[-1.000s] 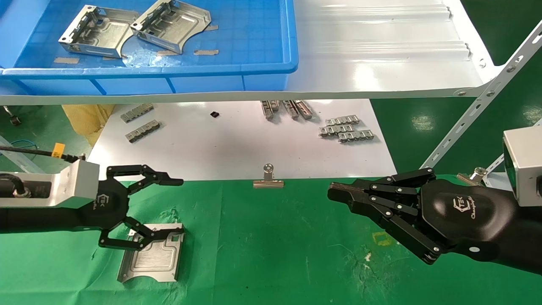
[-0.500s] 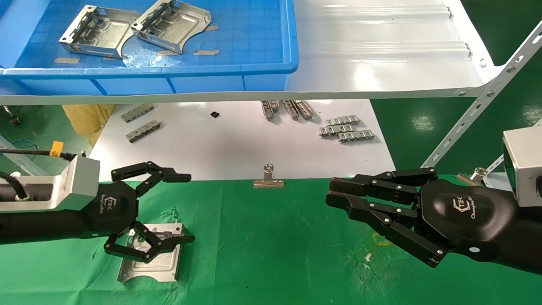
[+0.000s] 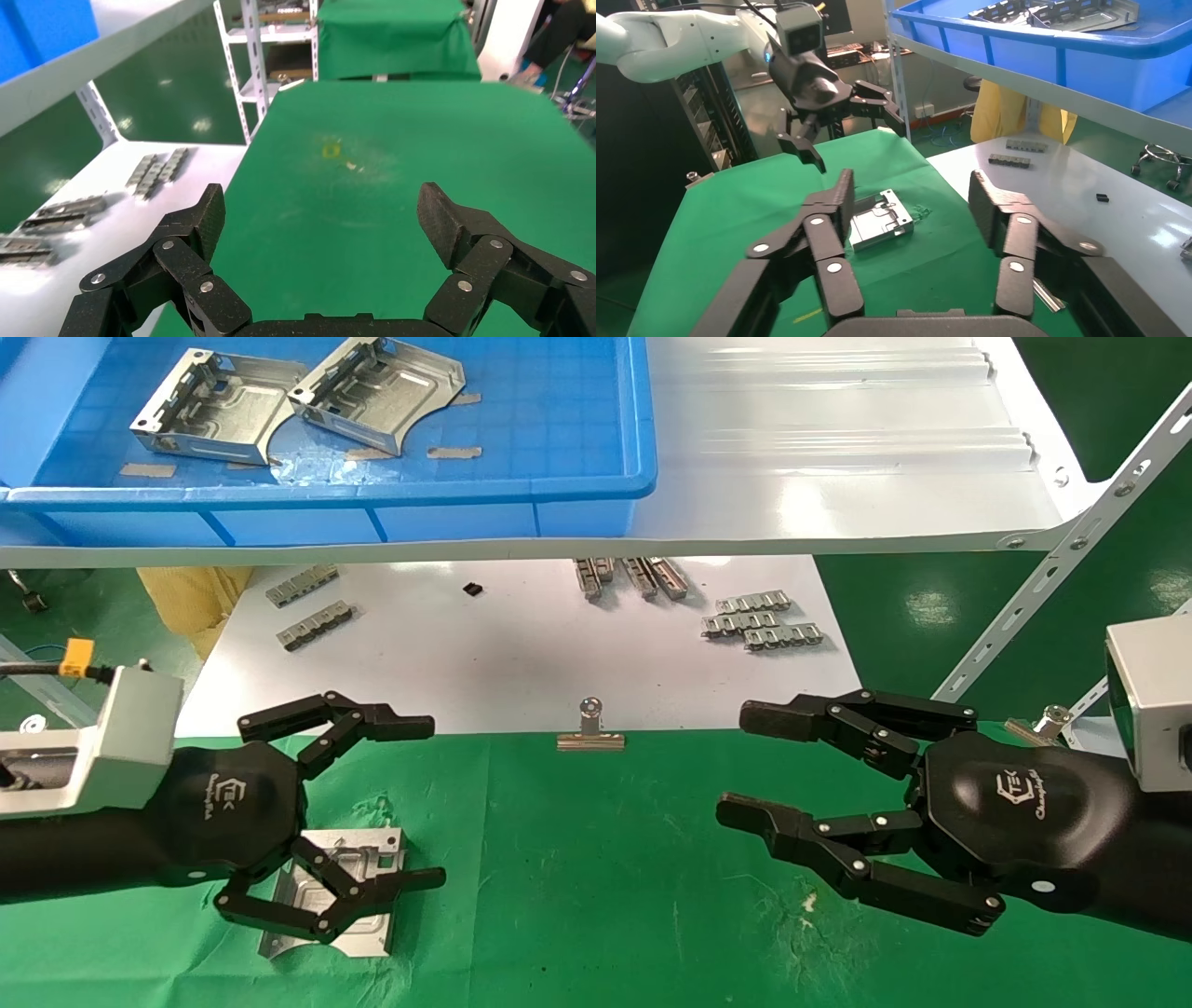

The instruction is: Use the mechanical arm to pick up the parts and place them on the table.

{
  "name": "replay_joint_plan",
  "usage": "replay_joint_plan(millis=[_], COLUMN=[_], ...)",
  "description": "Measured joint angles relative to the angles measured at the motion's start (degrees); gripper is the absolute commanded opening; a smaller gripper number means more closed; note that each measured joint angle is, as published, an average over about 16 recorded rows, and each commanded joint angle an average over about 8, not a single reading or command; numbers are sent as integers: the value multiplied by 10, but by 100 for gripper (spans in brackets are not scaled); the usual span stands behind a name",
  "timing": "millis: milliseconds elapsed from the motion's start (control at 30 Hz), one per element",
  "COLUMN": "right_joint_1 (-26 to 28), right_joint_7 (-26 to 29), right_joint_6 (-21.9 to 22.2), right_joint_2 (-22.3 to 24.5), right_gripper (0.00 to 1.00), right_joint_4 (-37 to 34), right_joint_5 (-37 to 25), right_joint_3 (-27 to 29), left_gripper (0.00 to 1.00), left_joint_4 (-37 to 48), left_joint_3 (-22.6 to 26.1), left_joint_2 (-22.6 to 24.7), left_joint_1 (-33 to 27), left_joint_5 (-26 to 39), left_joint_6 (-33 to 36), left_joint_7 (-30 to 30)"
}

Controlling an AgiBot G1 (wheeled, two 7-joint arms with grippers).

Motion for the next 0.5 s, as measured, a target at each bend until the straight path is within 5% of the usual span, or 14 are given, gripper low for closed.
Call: replay_joint_plan(millis=[500], right_joint_1=[0], right_joint_7=[0], right_joint_6=[0], right_joint_2=[0], right_gripper=[100], right_joint_4=[0], right_joint_5=[0], right_joint_3=[0], left_gripper=[100], left_joint_4=[-135], left_joint_3=[-95], left_joint_2=[-27], left_joint_1=[89], left_joint_5=[-42], left_joint_6=[-16], left_joint_7=[-110])
